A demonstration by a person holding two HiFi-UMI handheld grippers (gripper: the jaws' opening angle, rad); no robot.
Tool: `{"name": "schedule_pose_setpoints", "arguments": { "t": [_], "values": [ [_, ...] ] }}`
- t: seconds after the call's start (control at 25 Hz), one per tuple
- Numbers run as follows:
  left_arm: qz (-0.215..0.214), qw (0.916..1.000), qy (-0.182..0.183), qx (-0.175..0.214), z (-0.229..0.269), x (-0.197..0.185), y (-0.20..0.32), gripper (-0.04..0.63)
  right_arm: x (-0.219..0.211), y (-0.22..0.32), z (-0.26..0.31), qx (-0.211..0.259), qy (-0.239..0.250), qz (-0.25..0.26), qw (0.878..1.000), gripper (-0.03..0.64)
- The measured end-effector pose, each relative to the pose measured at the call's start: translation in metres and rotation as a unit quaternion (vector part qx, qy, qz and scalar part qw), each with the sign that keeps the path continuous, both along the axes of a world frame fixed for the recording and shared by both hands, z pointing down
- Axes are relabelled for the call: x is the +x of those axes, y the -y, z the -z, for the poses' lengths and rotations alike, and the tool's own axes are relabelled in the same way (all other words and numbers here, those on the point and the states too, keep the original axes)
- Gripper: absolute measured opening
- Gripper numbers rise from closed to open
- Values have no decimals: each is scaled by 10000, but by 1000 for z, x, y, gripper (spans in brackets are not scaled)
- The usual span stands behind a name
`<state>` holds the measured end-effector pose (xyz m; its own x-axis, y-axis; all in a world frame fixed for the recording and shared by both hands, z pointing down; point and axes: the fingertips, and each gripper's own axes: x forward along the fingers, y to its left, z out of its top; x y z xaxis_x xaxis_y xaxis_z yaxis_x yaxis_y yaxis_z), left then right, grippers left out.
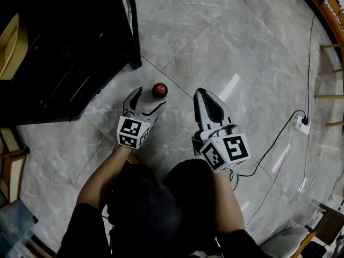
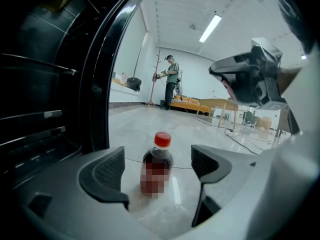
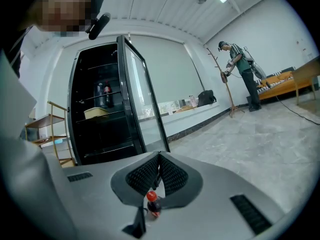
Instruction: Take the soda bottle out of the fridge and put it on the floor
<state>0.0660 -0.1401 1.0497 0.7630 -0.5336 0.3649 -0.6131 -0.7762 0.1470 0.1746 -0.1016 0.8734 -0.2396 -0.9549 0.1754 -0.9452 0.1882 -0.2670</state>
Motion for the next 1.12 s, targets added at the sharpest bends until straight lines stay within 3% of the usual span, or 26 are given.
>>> {"name": "schedule_pose_setpoints", "arguments": {
  "t": [0.2, 0.44, 0.76, 1.12],
  "values": [
    [-26, 9999, -92, -45, 40, -10, 0, 411, 20, 5, 10, -41, 144, -542, 9984, 23],
    [-93, 9999, -52, -25, 140, -21, 2, 411, 18, 0, 72, -155, 300, -726, 9968, 23],
    [-351, 9994, -37, -48, 321, -22, -7, 411, -2, -19, 222, -616, 109, -600, 9962, 23],
    [-735, 9973, 93, 20, 526, -45, -14, 411, -32, -29, 406, -772, -167, -496, 9956, 23]
  ]
}}
